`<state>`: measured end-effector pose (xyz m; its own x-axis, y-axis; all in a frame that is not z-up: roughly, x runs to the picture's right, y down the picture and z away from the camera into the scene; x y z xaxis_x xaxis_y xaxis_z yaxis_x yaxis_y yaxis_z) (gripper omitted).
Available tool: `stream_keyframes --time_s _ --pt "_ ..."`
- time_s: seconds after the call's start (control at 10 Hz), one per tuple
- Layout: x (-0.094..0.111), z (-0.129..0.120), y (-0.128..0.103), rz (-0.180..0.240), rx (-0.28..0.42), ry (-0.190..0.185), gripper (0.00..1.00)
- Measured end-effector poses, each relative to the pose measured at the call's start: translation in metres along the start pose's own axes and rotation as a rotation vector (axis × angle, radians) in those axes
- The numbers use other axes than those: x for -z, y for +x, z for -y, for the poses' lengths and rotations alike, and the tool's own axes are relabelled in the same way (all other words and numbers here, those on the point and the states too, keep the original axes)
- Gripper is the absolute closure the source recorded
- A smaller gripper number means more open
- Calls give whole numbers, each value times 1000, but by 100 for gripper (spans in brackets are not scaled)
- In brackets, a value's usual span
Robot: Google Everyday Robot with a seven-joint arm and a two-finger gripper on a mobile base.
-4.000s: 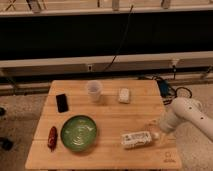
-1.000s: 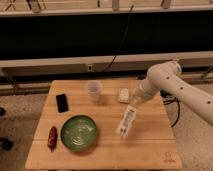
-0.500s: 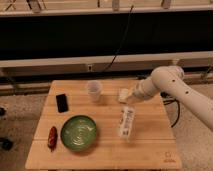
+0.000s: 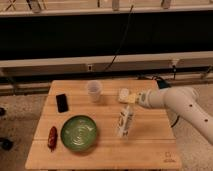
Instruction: Stand the bottle upright
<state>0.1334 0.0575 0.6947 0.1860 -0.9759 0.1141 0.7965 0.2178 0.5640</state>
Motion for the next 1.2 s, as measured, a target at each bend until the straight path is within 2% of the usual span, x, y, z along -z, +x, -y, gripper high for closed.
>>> stream_keyframes --time_s 0.3,0.5,0.7,1.2 --pt "22 23 -5 -139 115 68 100" --pt "28 37 -11 -188 179 72 100" --pt "27 39 -23 -236 230 69 100" --pt "26 40 -23 -236 232 72 100"
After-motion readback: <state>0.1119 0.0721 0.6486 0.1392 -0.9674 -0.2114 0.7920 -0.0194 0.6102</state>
